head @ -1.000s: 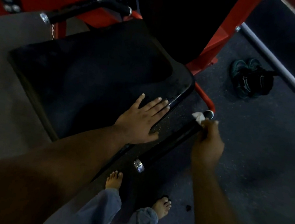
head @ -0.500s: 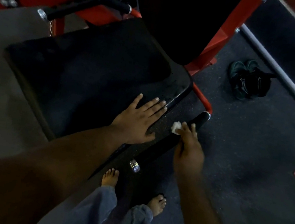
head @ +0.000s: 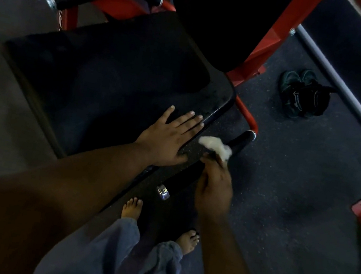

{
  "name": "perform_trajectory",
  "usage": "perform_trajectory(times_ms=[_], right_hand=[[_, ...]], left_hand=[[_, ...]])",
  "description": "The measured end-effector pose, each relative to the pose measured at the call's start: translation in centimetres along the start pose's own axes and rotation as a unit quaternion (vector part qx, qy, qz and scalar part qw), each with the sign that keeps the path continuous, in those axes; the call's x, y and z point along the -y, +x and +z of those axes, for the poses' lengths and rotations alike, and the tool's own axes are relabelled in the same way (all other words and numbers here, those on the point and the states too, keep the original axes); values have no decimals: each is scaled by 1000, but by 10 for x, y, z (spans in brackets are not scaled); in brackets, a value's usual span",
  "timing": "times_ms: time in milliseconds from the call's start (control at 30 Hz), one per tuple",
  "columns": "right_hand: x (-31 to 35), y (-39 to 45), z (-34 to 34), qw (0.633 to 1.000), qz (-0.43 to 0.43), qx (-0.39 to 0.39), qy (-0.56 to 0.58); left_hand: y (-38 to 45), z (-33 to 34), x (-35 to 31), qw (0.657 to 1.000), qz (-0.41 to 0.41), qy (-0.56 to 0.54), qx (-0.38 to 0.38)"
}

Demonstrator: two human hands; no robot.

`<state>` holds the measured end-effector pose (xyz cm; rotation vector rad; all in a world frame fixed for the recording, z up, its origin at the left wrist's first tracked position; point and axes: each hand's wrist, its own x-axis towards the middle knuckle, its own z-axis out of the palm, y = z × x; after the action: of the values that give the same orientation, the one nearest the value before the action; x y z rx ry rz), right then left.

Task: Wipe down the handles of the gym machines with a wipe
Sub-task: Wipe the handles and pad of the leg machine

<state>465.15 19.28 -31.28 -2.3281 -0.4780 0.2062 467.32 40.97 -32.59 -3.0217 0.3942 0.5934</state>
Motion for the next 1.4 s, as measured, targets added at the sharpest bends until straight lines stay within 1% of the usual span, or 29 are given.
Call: perform_trajectory(times_ms=[100,200,300,433,567,667,733,833,900,967,1033,1067,1167,1267,1300,1333,1367,1400], right_hand=[[-2,25,-24,1000,-17,-17,-11],[-1,59,-34,998,39,-48,2],[-10,86,-23,995,60,-53,-52],[-18,63,-12,991,115,-67,-19],[-20,44,-10,985,142,-98,3],[-19,34,-12,979,167,-115,16],[-19,24,-13,974,199,-111,18],[-26,1,-11,975,210,-73,-10],[-35,-15,-7,977,207,-36,-23],[-46,-30,0,979,198,21,-34],[-61,-43,7,975,196,85,-55],[-68,-48,10,972,195,110,-71],[-89,-62,18,961,202,167,-92],[-112,-67,34,946,191,231,-123],[-118,-67,39,938,190,252,-139],[-126,-66,45,932,195,266,-148],[-132,-65,49,929,200,272,-150],[-138,-64,55,930,196,272,-149]], left_hand=[[-1,-1,1,1000,4,-7,-7],[-1,-1,1,1000,2,-7,-8],[0,-1,1,1000,0,-9,-5],[0,-1,1,1000,1,2,-5],[-2,-4,-1,1000,-3,5,-10],[-5,-8,-2,1000,-6,8,5],[-9,-9,-4,1000,-10,-10,11],[-34,-4,-22,994,-31,-94,-52],[-61,4,-35,986,-61,-135,-78],[-91,14,-50,979,-119,-135,-94],[-116,26,-74,975,-154,-125,-100],[-125,31,-87,969,-178,-138,-106],[-131,46,-126,926,-283,-195,-155],[-117,63,-146,889,-368,-195,-192],[-114,71,-151,881,-384,-201,-188],[-112,85,-157,889,-374,-205,-167],[-113,102,-165,910,-339,-203,-123],[-115,121,-174,935,-282,-206,-64]])
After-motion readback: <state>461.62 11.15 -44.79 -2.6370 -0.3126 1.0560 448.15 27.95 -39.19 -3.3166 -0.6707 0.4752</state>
